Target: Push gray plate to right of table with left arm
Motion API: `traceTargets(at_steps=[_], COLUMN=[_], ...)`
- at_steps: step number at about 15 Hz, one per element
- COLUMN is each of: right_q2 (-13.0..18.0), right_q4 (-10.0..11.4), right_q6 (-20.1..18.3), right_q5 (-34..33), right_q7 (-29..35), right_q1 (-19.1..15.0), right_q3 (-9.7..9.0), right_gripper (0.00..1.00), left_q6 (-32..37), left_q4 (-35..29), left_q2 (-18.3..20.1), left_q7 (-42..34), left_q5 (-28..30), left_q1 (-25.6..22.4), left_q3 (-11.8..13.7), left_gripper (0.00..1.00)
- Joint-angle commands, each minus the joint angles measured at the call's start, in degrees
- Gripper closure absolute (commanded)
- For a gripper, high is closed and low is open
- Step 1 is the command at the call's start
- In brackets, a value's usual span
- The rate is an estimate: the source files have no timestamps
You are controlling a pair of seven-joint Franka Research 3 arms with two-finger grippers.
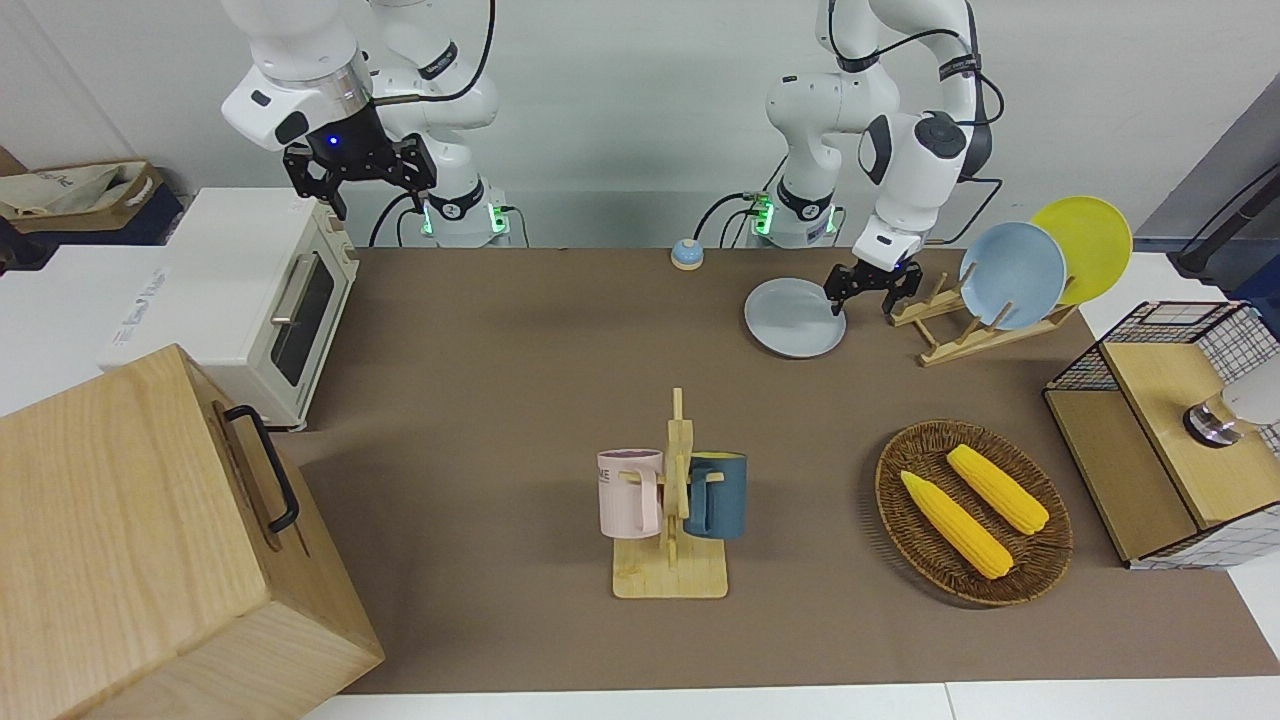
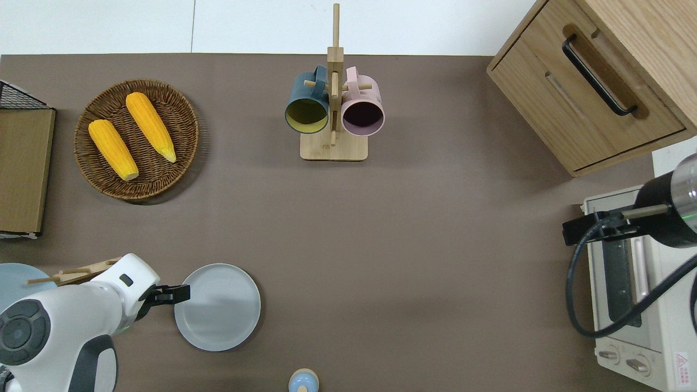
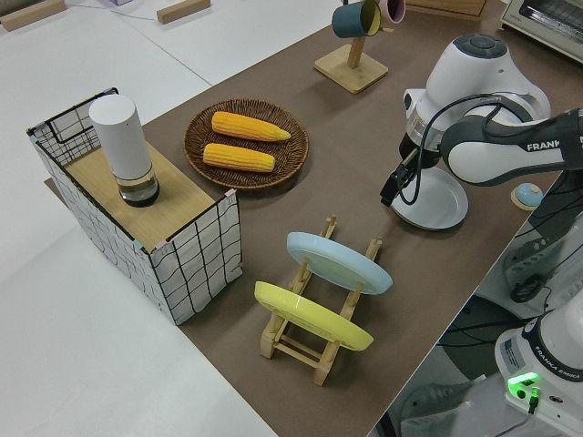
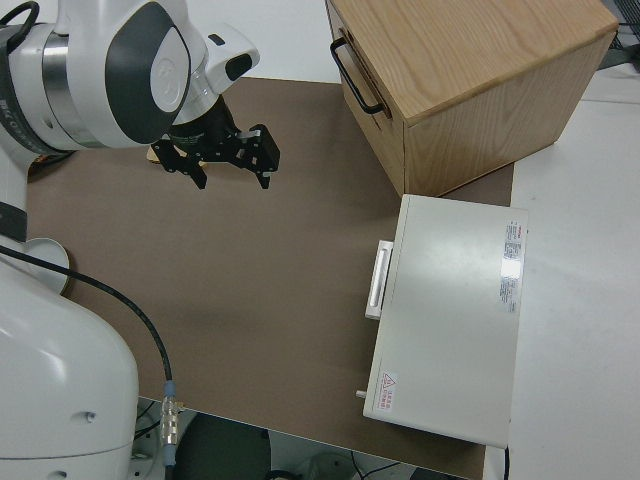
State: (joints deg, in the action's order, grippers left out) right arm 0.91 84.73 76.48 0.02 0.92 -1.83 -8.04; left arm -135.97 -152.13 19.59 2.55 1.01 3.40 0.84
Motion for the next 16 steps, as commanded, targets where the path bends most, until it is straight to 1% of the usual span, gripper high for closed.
traceTargets(at_steps=[1, 4, 5, 7, 8, 9, 10, 11, 12, 14, 15, 16], right_q2=[0.14, 0.14, 0.14, 0.14, 0.14, 0.14, 0.14, 0.14, 0.14, 0.14, 0.14, 0.14], right_q4=[-0.53, -0.53, -0.53, -0.53, -0.53, -0.53, -0.53, -0.53, -0.53, -0.53, -0.53, -0.53], right_q6=[-0.89, -0.89, -0.89, -0.89, -0.89, -0.89, -0.89, -0.89, -0.89, -0.89, -0.89, -0.89], right_q5=[0.25, 0.25, 0.25, 0.25, 0.25, 0.25, 0.25, 0.25, 0.25, 0.25, 0.25, 0.25], right_q7=[0.75, 0.75, 0.75, 0.75, 0.66, 0.75, 0.66, 0.66, 0.66, 0.66, 0.66, 0.66], right_q1=[-1.16, -1.16, -1.07, -1.16, -1.16, -1.07, -1.07, -1.16, -1.07, -1.07, -1.07, -1.07], right_q3=[-0.92, -0.92, -0.92, -0.92, -0.92, -0.92, -0.92, -0.92, -0.92, -0.92, -0.92, -0.92], right_gripper=[0.017, 0.017, 0.017, 0.017, 0.017, 0.017, 0.017, 0.017, 0.017, 0.017, 0.017, 0.017], left_q6=[-3.68, -6.32, -7.29, -9.22, -10.19, -11.15, -11.25, -11.25, -11.08, -10.81, -10.81, -10.81], left_q4=[-1.59, -2.82, -3.52, -4.84, -5.28, -5.63, -5.63, -5.63, -5.63, -5.63, -5.63, -5.55], left_q2=[-1.29, -3.06, -3.93, -4.2, -4.73, -5.52, -5.61, -5.61, -5.61, -5.52, -5.61, -5.61], left_q7=[-0.62, -0.62, -0.62, -0.62, -0.62, -0.62, -0.53, -0.27, 0.43, 0.53, 0.44, 0.44], left_q5=[-0.92, -0.92, -0.92, -0.92, -0.92, -0.92, -0.92, -0.92, -0.92, -0.92, -0.92, -0.92], left_q1=[-0.59, -0.51, -0.42, -0.15, 0.02, 0.2, 0.29, 0.2, 0.29, 0.2, 0.2, 0.2], left_q3=[-0.22, -0.22, -0.31, -0.31, -0.31, -0.31, -0.4, -0.31, -0.31, -0.4, -0.4, -0.31], left_gripper=[0.01, 0.01, 0.03, 0.05, 0.08, 0.15, 0.33, 0.56, 0.66, 0.92, 1.0, 1.0])
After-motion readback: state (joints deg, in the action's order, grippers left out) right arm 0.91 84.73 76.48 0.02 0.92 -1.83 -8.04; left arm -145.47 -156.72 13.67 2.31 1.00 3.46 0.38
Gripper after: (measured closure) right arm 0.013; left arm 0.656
